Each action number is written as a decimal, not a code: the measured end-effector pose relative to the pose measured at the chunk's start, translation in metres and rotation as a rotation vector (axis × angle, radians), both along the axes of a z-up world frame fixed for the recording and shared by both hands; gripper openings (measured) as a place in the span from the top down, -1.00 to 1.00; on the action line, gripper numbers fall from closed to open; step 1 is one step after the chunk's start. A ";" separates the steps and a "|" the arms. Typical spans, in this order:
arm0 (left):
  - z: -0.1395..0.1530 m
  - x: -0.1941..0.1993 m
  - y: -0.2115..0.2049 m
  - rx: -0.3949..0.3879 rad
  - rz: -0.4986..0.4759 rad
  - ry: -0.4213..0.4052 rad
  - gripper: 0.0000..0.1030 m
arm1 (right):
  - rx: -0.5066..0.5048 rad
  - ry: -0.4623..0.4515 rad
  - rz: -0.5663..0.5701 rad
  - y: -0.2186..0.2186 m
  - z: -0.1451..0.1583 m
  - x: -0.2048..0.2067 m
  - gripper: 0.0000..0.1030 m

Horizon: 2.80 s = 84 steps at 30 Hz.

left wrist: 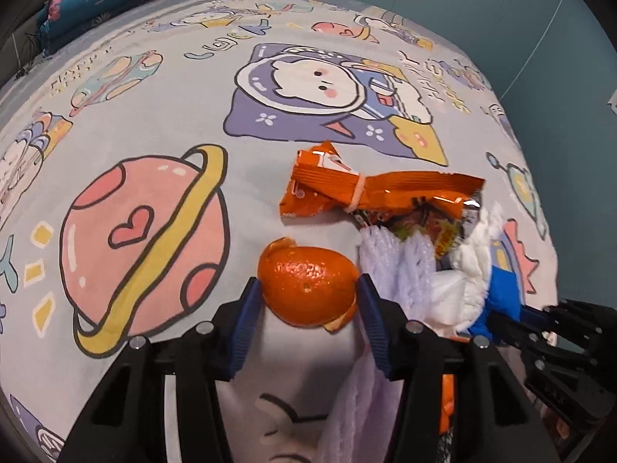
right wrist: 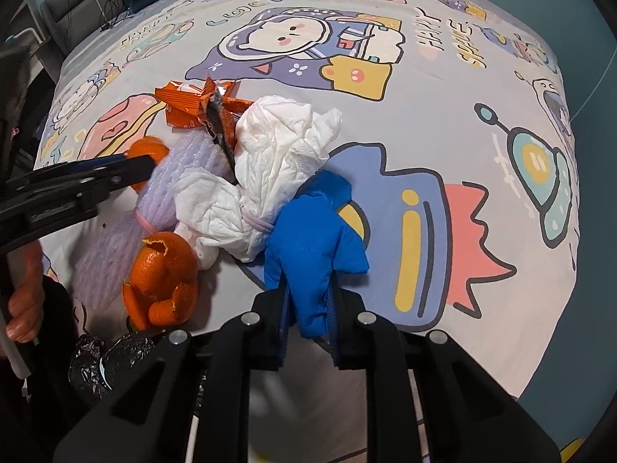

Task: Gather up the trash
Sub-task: 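Grasp the orange peel with the left tool while the right tool grasps the blue glove, then carry the orange peel and blue glove over to the yellow-rimmed bin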

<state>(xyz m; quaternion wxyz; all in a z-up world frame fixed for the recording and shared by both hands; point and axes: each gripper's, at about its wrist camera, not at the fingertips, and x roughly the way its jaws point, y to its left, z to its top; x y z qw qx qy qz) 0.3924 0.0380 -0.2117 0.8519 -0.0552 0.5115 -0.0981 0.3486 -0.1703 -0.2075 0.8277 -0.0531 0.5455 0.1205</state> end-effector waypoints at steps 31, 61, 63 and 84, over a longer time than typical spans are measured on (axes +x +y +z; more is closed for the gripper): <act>0.054 -0.054 0.029 -0.010 0.024 -0.150 0.31 | 0.092 -0.080 -0.041 -0.011 0.058 -0.041 0.82; 0.136 -0.180 0.030 -0.073 0.001 -0.330 0.31 | 0.284 -0.281 -0.080 -0.077 0.161 -0.182 0.82; 0.141 -0.186 0.020 -0.083 -0.019 -0.338 0.31 | 0.294 -0.294 -0.093 -0.085 0.165 -0.191 0.82; 0.188 -0.243 -0.087 -0.121 -0.249 -0.440 0.31 | 0.296 -0.387 -0.258 -0.166 0.191 -0.245 0.82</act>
